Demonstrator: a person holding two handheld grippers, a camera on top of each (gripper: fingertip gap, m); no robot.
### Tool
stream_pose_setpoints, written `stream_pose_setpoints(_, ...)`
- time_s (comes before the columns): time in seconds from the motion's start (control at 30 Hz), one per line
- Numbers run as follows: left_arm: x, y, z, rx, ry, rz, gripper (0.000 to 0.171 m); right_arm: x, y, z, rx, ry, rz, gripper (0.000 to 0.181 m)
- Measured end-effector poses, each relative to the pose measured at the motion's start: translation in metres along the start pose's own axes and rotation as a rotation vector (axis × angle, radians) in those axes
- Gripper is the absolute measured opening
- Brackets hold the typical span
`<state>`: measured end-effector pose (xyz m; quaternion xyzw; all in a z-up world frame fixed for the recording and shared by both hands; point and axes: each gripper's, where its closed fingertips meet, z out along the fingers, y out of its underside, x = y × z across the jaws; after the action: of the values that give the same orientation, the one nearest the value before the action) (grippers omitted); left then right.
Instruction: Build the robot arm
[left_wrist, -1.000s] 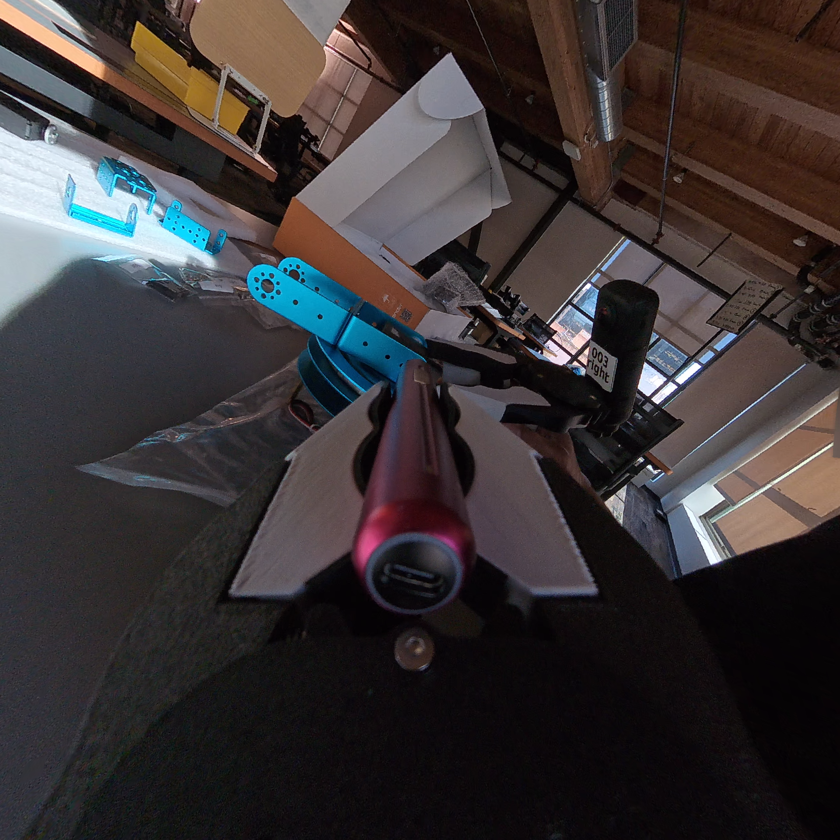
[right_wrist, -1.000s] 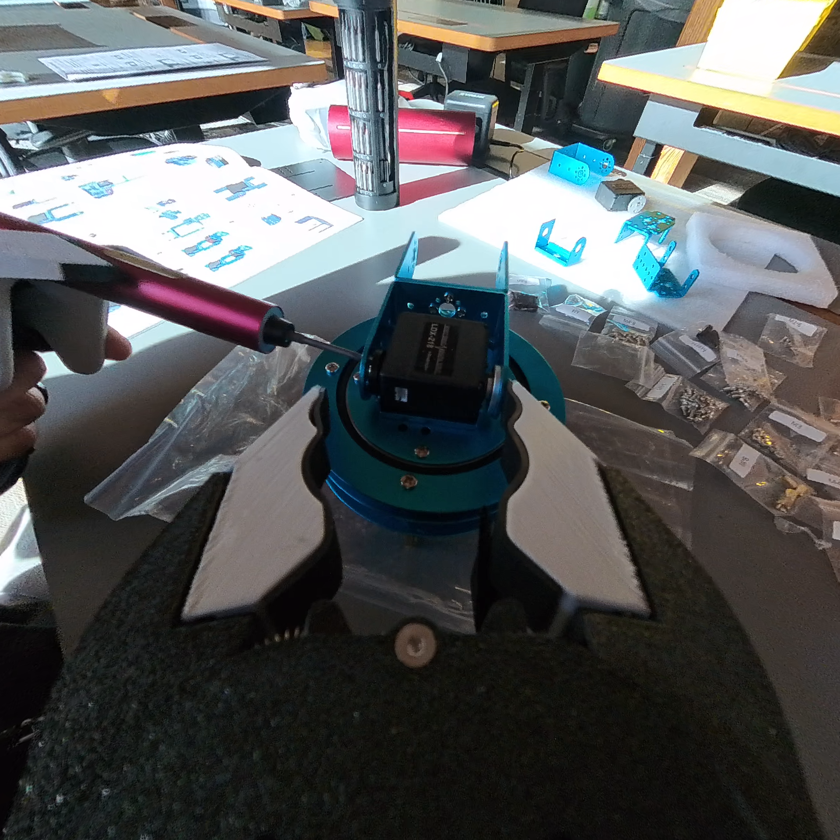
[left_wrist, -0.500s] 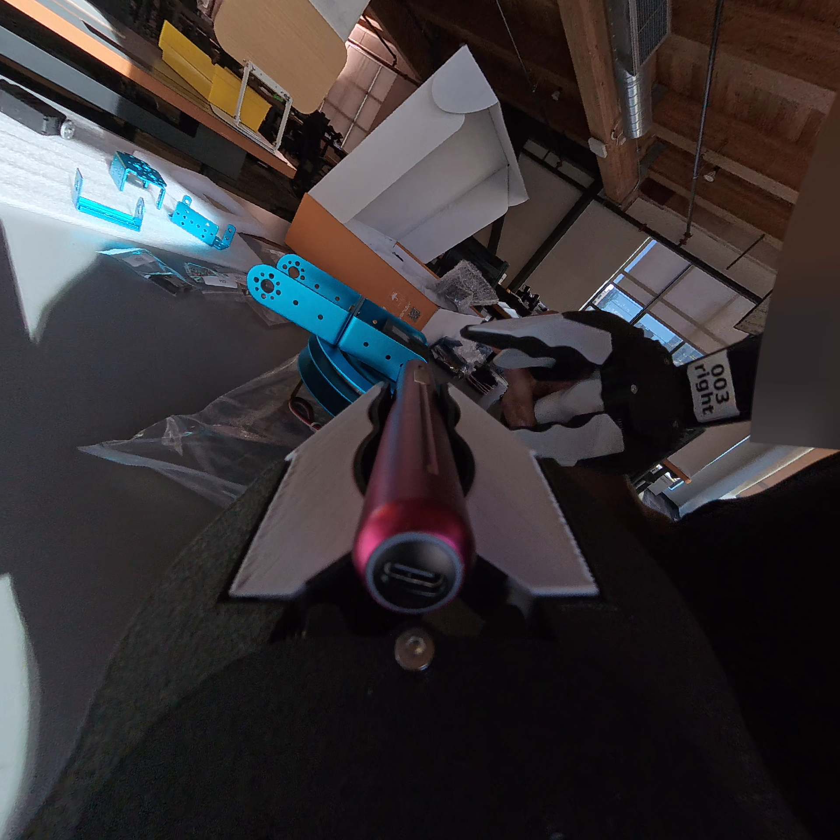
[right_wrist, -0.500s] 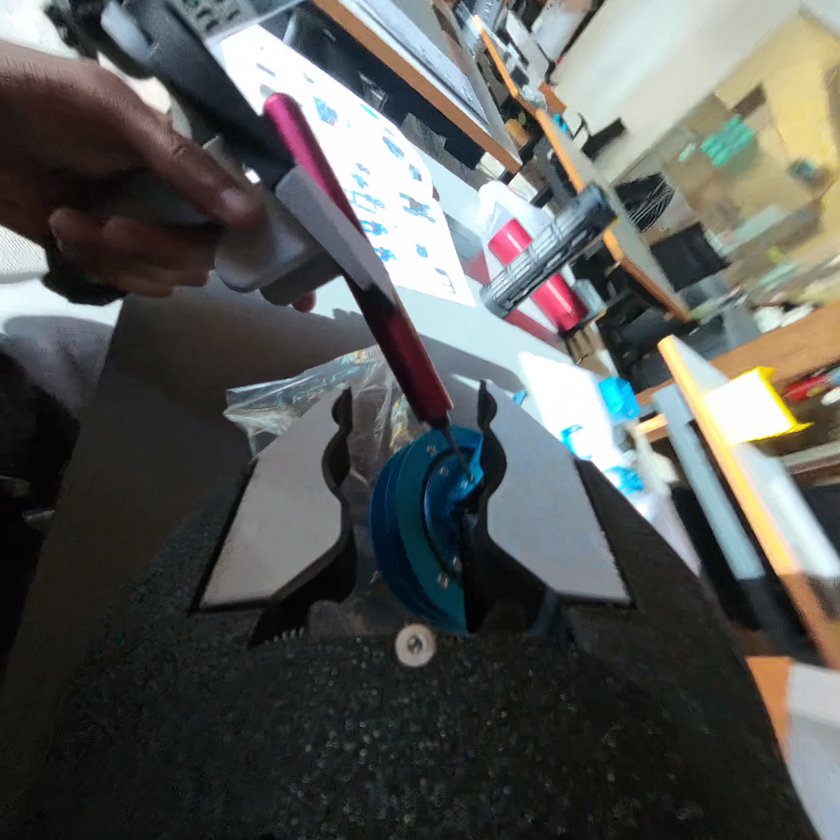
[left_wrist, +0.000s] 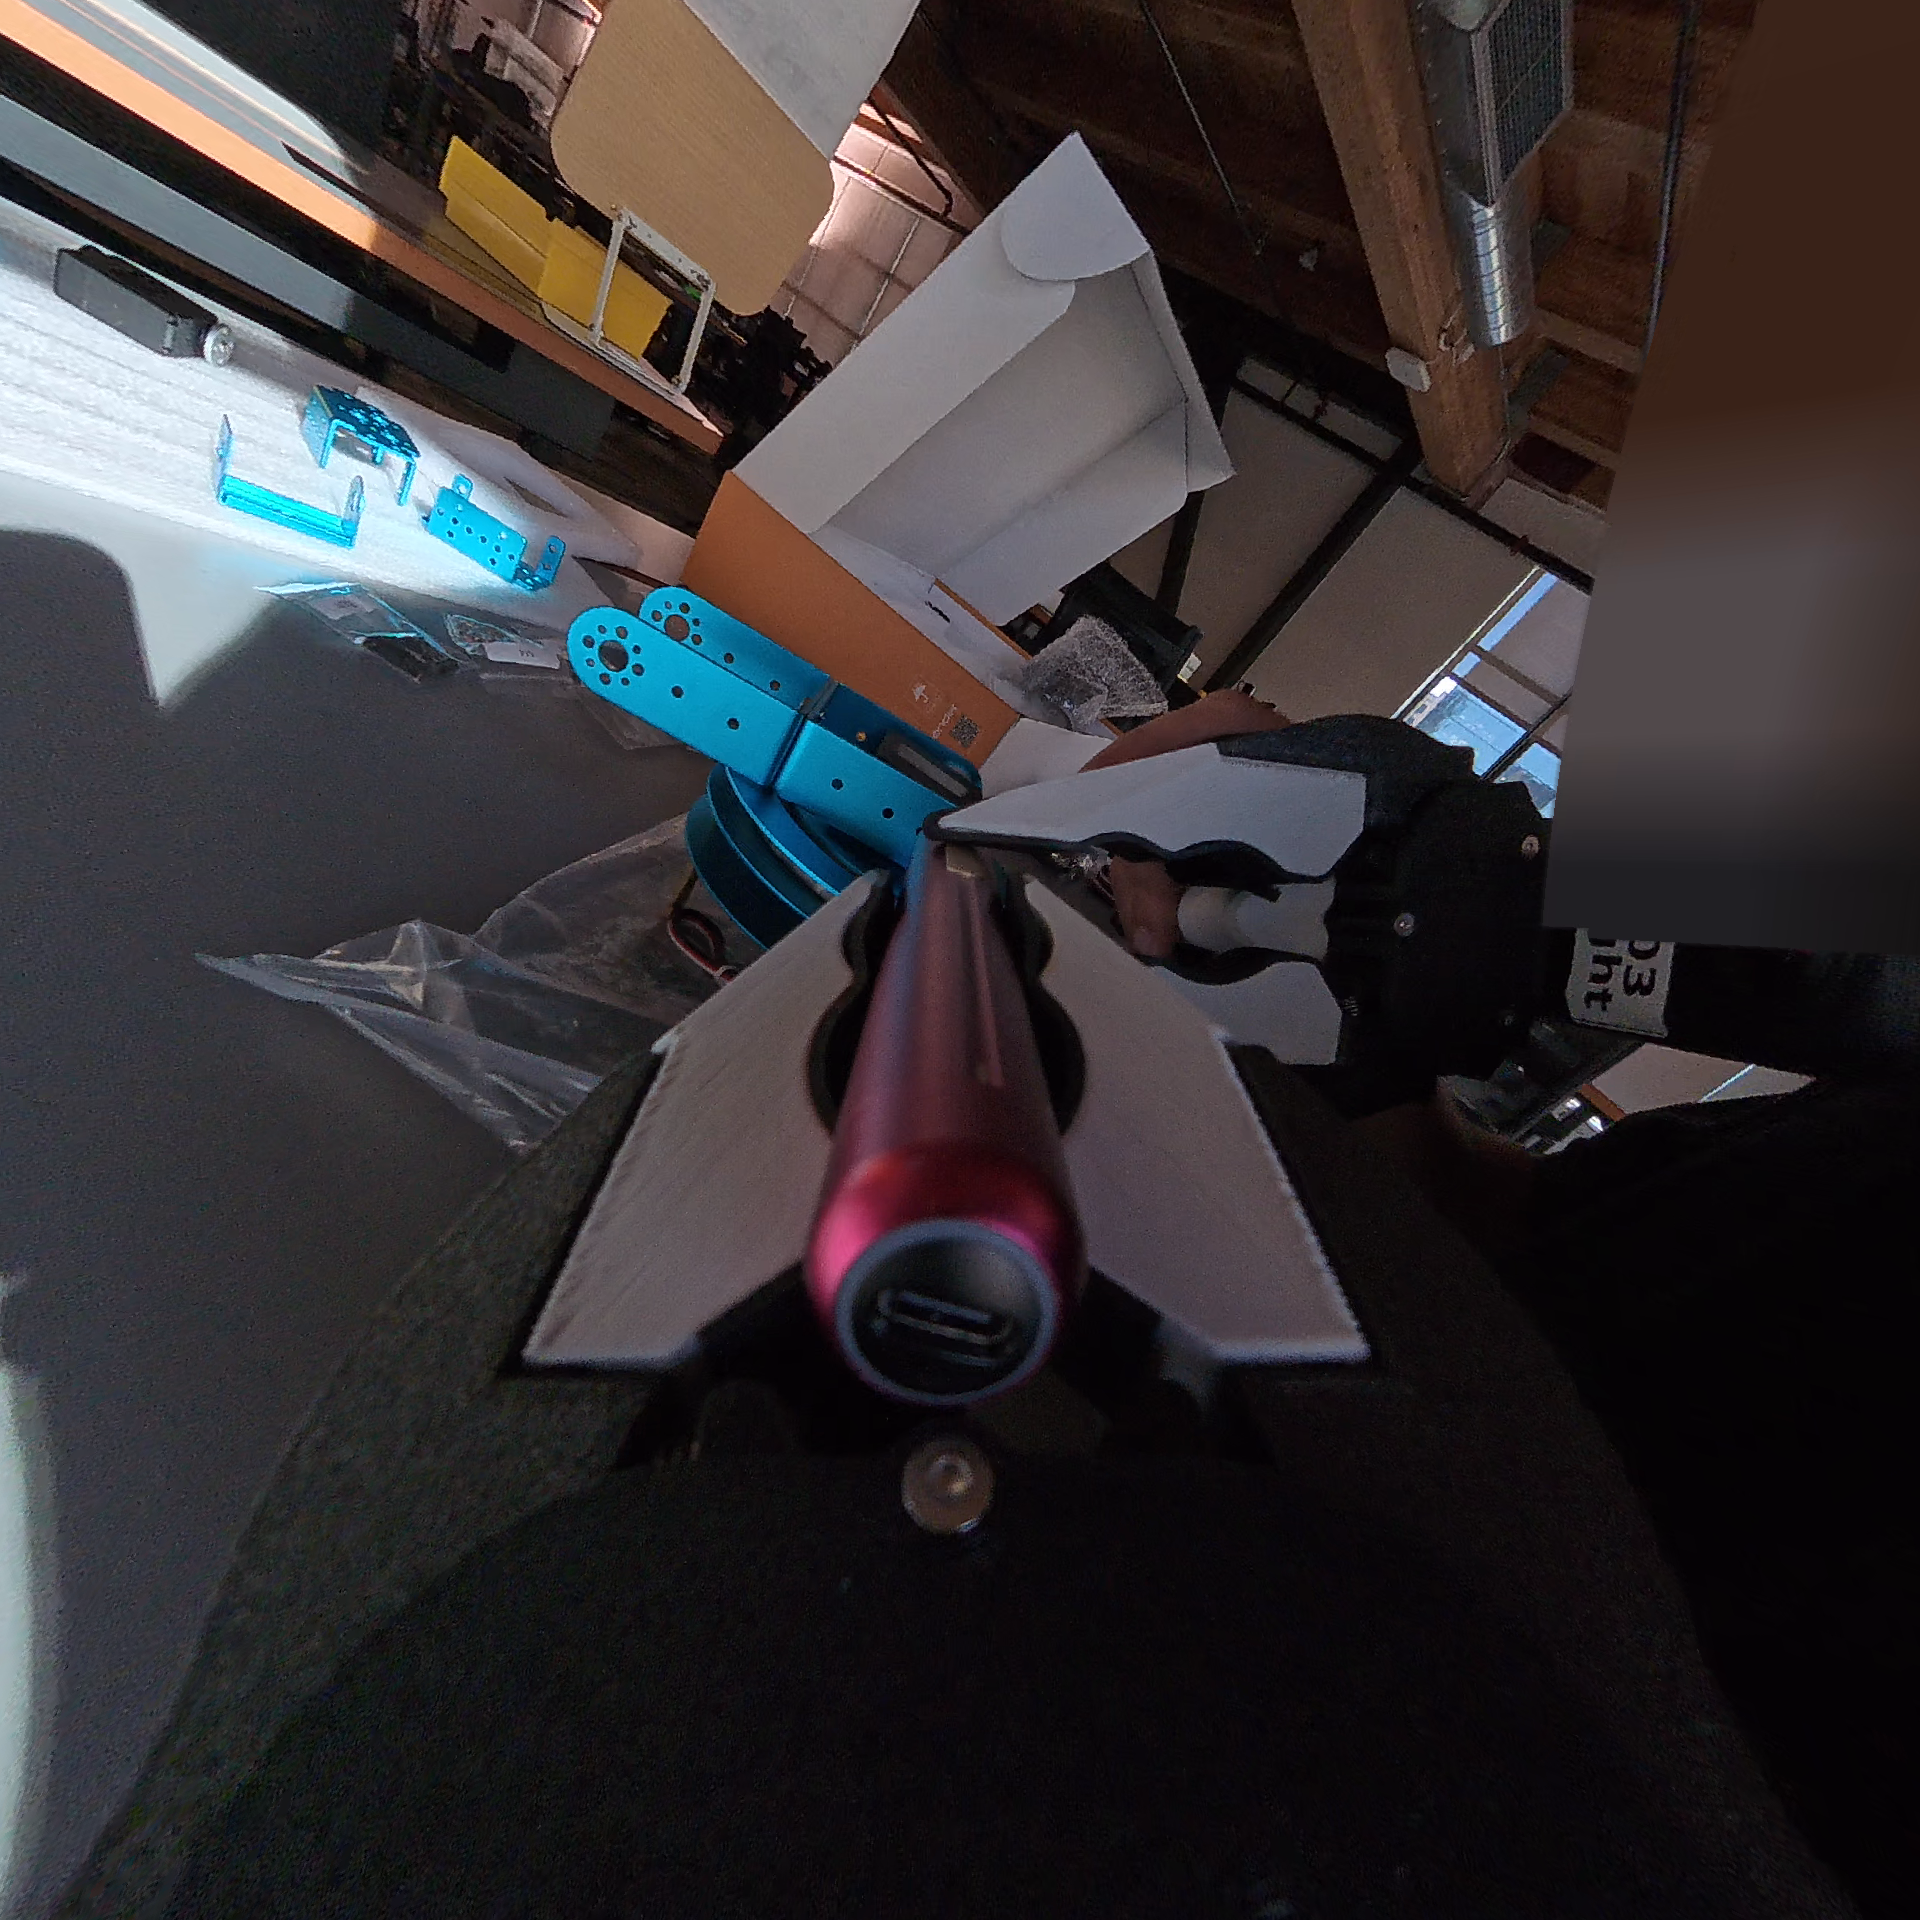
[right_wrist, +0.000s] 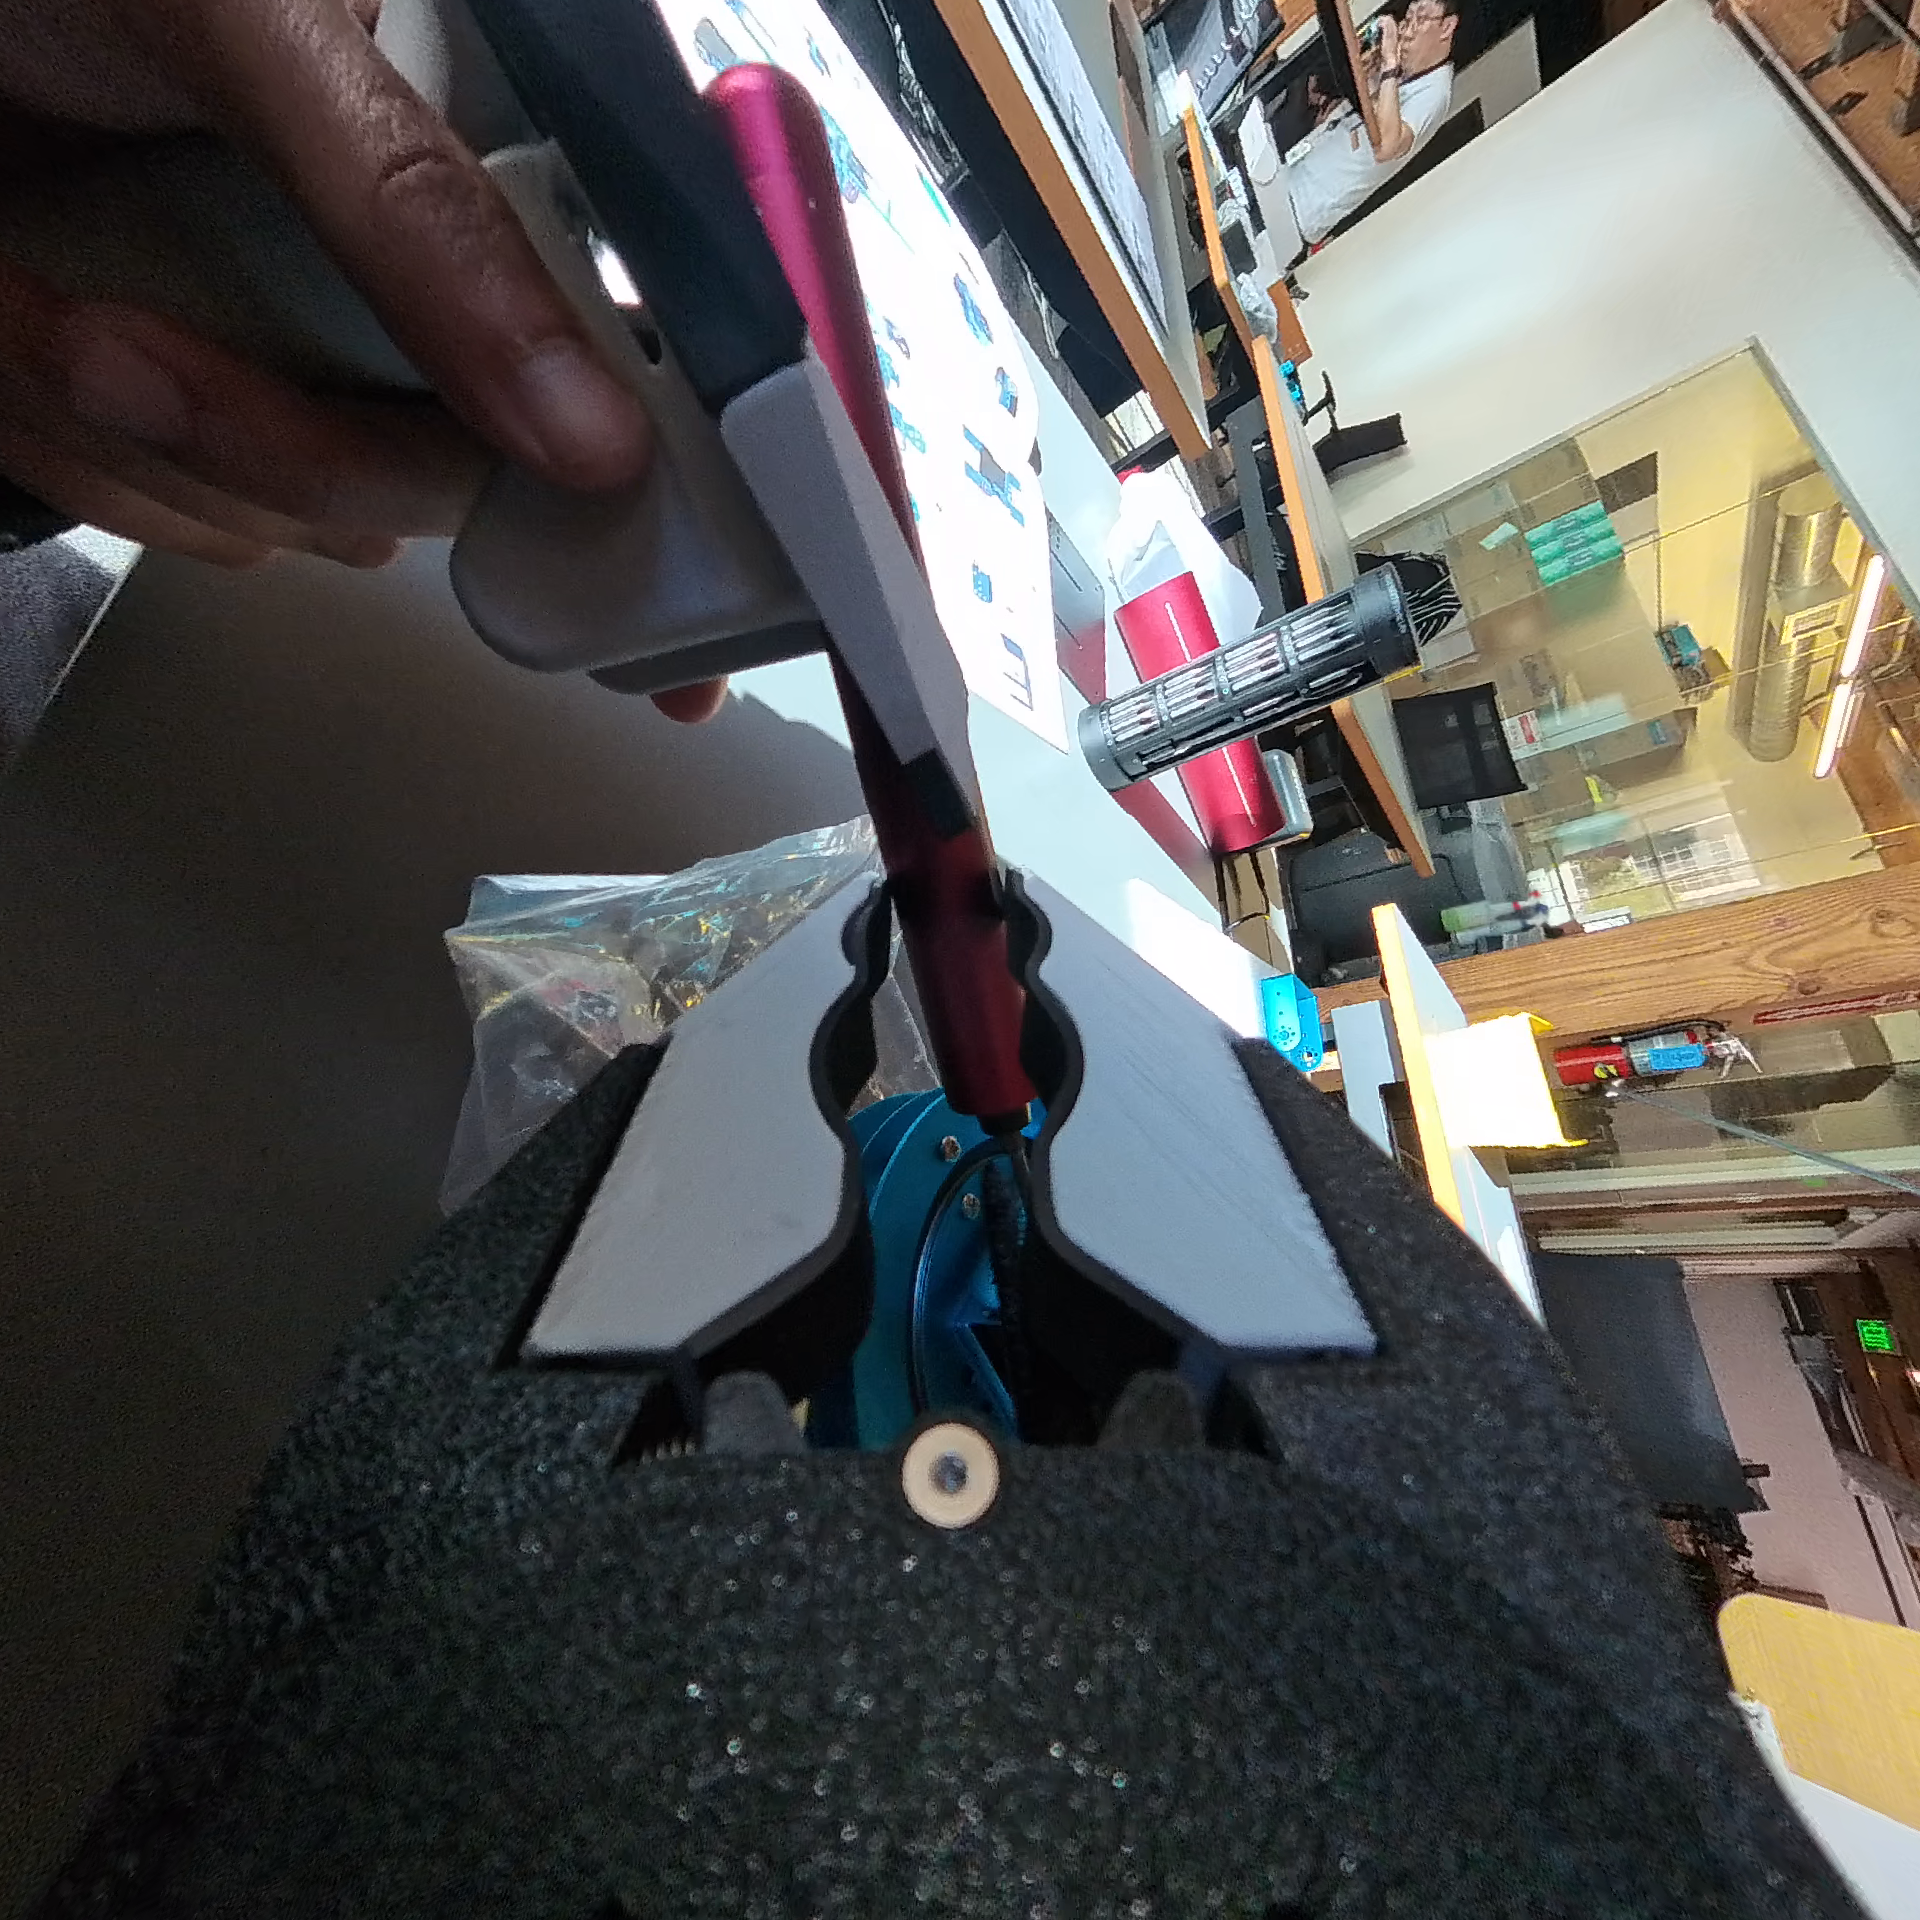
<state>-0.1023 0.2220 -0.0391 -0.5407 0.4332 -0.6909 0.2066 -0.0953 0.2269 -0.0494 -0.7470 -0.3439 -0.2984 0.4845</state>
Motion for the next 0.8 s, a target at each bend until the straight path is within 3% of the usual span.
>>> stream_pose_setpoints(0.8,0.0021,0.0035,-0.0018,0.018,-0.032,-0.039,0.021,-0.0039,-0.0015,-0.0028,0.018,-0.006,-0.132,0.019)
